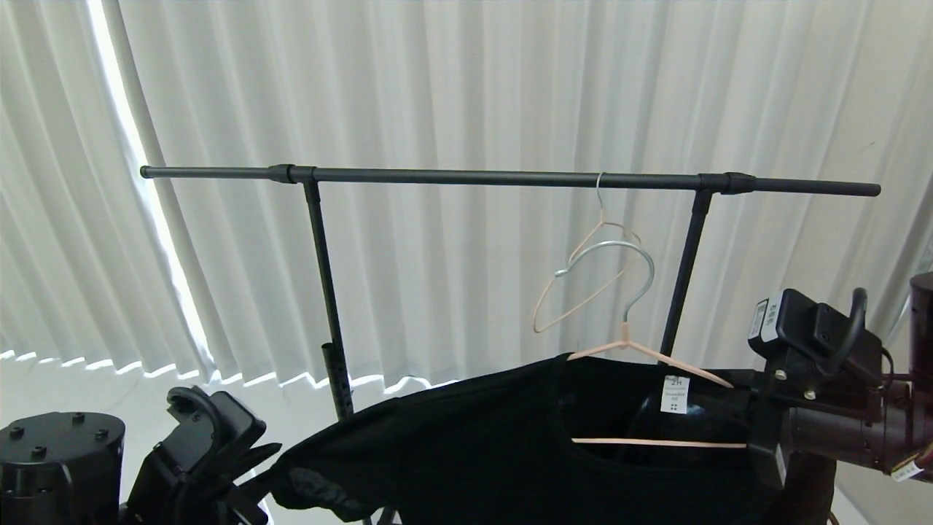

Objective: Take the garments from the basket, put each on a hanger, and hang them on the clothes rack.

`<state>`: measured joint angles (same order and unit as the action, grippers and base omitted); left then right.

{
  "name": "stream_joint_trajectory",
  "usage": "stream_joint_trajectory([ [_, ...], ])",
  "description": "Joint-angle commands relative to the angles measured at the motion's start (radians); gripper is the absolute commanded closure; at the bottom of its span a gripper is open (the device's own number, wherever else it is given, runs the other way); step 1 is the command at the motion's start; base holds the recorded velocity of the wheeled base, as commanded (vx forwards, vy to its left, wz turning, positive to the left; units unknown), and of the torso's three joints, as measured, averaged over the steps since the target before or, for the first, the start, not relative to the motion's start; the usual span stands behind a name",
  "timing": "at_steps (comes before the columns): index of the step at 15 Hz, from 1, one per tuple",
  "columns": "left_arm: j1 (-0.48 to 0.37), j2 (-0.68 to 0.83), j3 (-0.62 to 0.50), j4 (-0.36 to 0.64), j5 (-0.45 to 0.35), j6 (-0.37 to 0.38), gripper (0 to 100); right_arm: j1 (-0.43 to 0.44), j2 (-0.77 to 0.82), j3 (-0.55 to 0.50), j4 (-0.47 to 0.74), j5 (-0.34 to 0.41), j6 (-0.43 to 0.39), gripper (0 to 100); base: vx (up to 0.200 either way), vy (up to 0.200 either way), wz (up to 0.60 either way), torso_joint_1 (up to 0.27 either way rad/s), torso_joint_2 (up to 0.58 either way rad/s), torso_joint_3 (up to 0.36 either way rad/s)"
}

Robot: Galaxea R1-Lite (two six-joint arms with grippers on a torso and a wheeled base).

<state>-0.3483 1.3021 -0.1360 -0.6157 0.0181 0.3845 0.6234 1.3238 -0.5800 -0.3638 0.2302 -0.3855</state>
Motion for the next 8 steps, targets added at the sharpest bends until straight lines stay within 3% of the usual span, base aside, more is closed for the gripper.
stream_joint_trajectory([
  [1, -0.008, -0.034, -0.001, -0.001, -0.012, -0.007, 0, -0.007, -0.002, 0.000, 0.000, 0.000, -0.001, 100, 0.000, 0.000, 0.00, 0.000, 0.00, 0.000],
  [5, -0.005, -0.165, 0.001, -0.001, -0.211, -0.075, 0, -0.100, -0.003, 0.002, 0.000, 0.001, -0.003, 100, 0.000, 0.000, 0.00, 0.000, 0.00, 0.000],
  [8, -0.001, -0.238, -0.001, -0.001, -0.256, -0.093, 0, -0.172, 0.000, 0.003, 0.006, 0.001, -0.003, 100, 0.000, 0.000, 0.00, 0.000, 0.00, 0.000],
])
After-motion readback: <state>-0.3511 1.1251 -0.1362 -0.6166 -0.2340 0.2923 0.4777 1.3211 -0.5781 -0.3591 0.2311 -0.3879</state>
